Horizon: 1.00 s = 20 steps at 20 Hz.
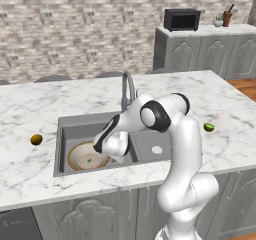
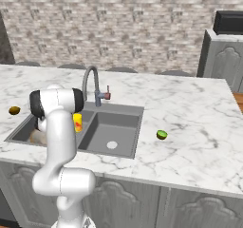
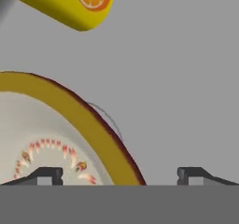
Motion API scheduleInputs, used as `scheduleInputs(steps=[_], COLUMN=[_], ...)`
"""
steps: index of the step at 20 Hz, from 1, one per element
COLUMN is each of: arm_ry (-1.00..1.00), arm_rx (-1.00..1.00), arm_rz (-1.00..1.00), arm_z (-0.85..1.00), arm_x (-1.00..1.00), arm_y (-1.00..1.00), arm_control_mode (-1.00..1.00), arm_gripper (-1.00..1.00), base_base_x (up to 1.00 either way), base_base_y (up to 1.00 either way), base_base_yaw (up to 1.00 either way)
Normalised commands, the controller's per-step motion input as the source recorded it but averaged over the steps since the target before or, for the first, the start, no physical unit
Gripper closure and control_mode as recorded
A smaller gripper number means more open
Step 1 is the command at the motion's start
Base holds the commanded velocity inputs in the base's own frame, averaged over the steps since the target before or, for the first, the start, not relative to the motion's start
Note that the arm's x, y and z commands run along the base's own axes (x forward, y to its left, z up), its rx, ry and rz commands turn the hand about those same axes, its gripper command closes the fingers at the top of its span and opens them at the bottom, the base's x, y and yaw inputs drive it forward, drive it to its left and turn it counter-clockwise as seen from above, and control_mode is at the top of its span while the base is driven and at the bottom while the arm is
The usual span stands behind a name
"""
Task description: Remove the kiwi and lemon from the sink. Then move the bowl and cup from the counter to the sink for washing.
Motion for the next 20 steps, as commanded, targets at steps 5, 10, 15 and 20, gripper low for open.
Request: scheduleInputs(steps=[5, 10, 15, 20], arm_ry=[0.00, 0.00, 0.06, 0.00], arm_rx=[0.00, 0.00, -0.01, -0.03], arm_rz=[0.00, 0.00, 0.03, 0.08], arm_z=[0.32, 0.37, 0.32, 0.36], arm_x=[-0.04, -0.10, -0.18, -0.19], arm_y=[0.00, -0.02, -0.01, -0.02], arm_control_mode=[-1.00, -1.00, -1.00, -1.00], arm_gripper=[-1.00, -1.00, -1.00, -1.00], base_base_x=[0.00, 0.00, 0.00, 0.00], base_base_y=[0.00, 0.00, 0.00, 0.00], base_base_yaw=[0.00, 0.00, 0.00, 0.00])
